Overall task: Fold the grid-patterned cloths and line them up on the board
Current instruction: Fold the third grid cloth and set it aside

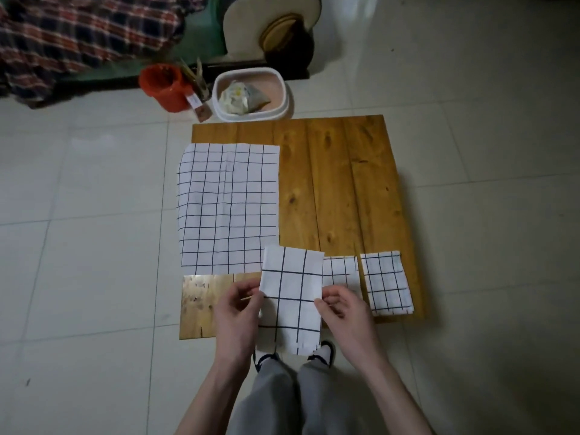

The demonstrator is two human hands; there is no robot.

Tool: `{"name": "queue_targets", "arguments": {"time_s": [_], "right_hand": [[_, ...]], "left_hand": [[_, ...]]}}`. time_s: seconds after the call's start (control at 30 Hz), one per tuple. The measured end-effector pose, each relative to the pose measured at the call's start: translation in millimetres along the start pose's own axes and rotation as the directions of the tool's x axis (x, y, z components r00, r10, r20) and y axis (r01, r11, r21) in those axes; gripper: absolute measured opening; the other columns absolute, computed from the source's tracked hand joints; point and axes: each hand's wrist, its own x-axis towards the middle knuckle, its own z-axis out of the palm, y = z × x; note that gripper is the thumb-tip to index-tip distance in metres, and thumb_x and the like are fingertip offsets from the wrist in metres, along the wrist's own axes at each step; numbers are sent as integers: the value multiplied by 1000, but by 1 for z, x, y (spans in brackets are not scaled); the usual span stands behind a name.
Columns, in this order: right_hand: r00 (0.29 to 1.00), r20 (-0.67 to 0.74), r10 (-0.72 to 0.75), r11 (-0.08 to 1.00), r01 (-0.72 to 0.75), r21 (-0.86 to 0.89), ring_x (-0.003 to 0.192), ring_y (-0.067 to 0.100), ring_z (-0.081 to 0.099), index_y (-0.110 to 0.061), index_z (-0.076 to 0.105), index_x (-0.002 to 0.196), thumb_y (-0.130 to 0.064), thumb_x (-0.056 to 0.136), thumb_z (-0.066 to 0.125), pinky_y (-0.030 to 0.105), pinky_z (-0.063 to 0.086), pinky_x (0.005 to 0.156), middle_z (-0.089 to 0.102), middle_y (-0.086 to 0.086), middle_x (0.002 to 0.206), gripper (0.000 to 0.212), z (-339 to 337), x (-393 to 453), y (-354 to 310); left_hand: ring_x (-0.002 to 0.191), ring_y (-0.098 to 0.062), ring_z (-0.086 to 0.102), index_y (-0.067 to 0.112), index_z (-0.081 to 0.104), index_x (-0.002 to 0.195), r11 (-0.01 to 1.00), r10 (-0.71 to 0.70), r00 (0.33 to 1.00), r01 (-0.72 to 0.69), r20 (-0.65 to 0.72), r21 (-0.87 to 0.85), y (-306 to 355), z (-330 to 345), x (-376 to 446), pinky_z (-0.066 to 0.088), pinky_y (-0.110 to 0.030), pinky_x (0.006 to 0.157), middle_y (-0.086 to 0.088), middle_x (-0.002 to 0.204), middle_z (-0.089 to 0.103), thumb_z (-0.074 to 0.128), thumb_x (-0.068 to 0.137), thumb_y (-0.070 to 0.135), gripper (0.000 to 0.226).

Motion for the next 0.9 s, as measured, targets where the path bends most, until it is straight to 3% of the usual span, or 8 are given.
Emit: {"name": "queue_targets", "arguments": {"time_s": [0.13, 0.3, 0.43, 0.6, 0.8, 0.9], "right_hand": [[1000, -13, 17, 1000, -17, 0, 92, -2, 68, -31, 69, 103, -23, 97, 72, 23, 59, 81, 73, -13, 93, 10, 24, 27, 29], [1000, -16, 21, 998, -22, -64, 93, -11, 64, -32, 66, 105, -22, 98, 69, 8, 51, 75, 71, -13, 96, 13, 44, 66, 69], [999, -21, 30, 990, -33, -140, 94, -16, 61, -30, 65, 111, -24, 98, 69, 5, 49, 74, 68, -17, 99, 15, 52, 90, 101], [999, -43, 26, 975, -35, -220, 90, -13, 61, -31, 64, 109, -24, 99, 68, 6, 50, 71, 68, -16, 97, 13, 61, 107, 129], [991, -107, -74, 905, 22, -425, 88, 3, 64, -22, 70, 109, -23, 96, 71, 19, 57, 72, 68, -10, 94, 13, 75, 123, 150], [986, -135, -97, 881, 22, -473, 87, 6, 64, -20, 72, 109, -22, 95, 72, 18, 54, 71, 69, -8, 93, 13, 81, 128, 152]], "left_hand": [[81, -9, 64, 18, 74, 102, 998, -51, 997, 49, -57, -25, -47, 7, 32, 53, -21, 71, -2, 94, 74, 67, 96, 2, 18], [83, -7, 68, 18, 75, 101, 994, -108, 991, 105, -85, -31, -104, 23, 69, 57, -34, 83, -2, 94, 76, 68, 96, 2, 18], [89, -18, 67, 20, 75, 99, 991, -132, 988, 131, -82, -19, -136, 34, 95, 57, -35, 83, -3, 95, 75, 69, 95, 2, 19], [87, -14, 65, 20, 73, 97, 989, -149, 985, 150, -84, -1, -159, 49, 112, 56, -38, 86, 11, 87, 73, 67, 96, 2, 19], [93, -12, 67, 21, 71, 98, 992, -105, 991, 110, -87, 55, -171, 64, 127, 59, -35, 90, 5, 96, 71, 64, 98, 3, 20], [91, -16, 68, 24, 71, 97, 990, -78, 994, 86, -76, 109, -178, 68, 136, 59, -36, 86, 3, 94, 73, 64, 99, 6, 20]]}}
